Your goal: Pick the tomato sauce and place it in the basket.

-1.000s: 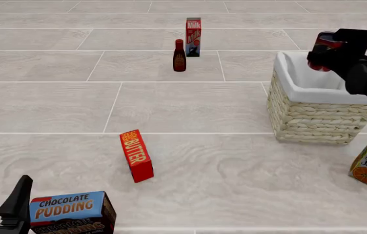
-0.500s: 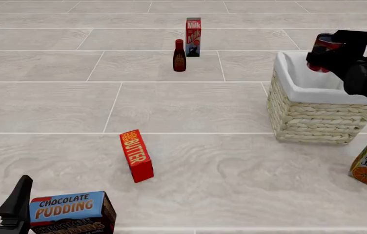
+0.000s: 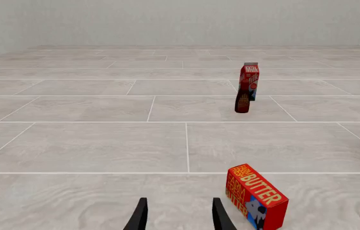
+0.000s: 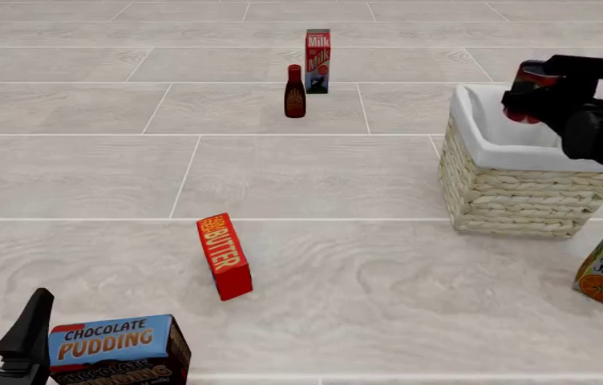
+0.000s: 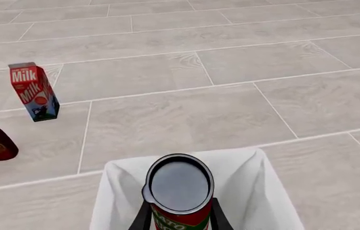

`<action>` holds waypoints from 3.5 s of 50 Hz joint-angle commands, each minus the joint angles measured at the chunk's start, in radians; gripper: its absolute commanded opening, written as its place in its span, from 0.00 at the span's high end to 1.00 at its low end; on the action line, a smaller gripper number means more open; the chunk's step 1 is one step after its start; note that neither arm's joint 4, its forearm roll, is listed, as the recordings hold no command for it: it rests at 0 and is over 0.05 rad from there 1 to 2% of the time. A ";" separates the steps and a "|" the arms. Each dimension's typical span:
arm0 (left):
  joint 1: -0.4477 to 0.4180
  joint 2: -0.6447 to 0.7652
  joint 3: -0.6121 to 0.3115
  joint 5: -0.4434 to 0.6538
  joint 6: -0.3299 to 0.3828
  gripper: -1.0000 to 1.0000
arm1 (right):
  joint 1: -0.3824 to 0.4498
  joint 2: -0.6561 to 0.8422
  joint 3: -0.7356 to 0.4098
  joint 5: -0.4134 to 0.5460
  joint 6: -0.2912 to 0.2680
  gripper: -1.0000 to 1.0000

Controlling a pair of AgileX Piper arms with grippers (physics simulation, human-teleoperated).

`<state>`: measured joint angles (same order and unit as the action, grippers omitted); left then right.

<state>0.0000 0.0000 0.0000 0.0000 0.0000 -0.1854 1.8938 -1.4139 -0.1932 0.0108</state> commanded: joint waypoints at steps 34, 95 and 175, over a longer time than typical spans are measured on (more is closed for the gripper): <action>0.000 0.000 0.000 0.000 0.000 0.00 | -0.001 0.042 -0.016 -0.014 0.026 1.00; 0.000 0.000 0.000 0.000 0.000 0.00 | 0.011 0.068 -0.031 -0.006 0.034 1.00; 0.000 0.000 0.000 0.000 0.000 0.00 | 0.098 -0.019 0.016 -0.002 0.013 0.00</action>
<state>0.0000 0.0000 0.0000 0.0000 0.0000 -0.1062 1.8935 -1.4134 -0.1913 0.0247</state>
